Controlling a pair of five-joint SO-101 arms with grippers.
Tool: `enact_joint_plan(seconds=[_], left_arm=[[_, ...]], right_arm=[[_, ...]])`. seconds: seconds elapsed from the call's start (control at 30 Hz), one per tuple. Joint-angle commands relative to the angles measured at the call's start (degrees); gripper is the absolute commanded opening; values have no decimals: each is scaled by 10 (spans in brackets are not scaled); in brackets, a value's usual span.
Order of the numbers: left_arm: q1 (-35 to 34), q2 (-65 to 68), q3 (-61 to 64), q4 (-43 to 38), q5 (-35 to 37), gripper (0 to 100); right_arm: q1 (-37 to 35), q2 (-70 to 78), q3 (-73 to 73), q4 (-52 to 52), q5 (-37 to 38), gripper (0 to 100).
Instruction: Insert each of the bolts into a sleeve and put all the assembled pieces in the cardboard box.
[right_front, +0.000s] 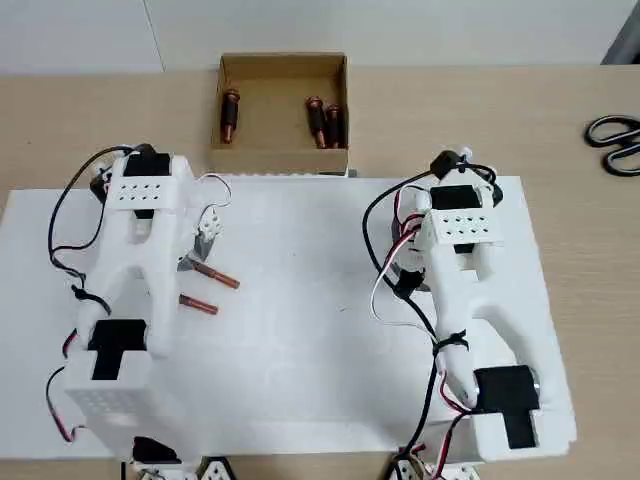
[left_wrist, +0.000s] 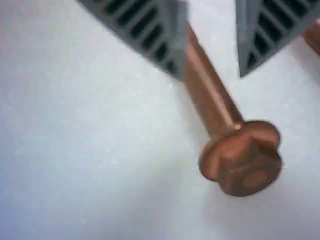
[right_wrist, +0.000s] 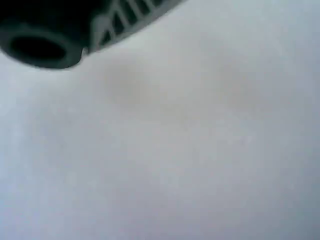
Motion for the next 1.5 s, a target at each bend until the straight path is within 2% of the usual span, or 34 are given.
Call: enact_joint_plan(seconds=[0.0,0.6,1.13,1.37,1.47], left_arm=[[0,-6,-22,2,-4,118],[-1,-1,-18,0,-3,121],[-33,80,-22,-21,-3,117],[-29,79,-22,-40,-3,4],[-29,80,-22,-39,-3,6]], right_arm=[[6,-33,-2,1,2,3],[6,-33,-1,6,1,3],[6,-33,-1,2,1,3],[6,-33,-1,1,1,3],[6,-33,-1,1,1,3]])
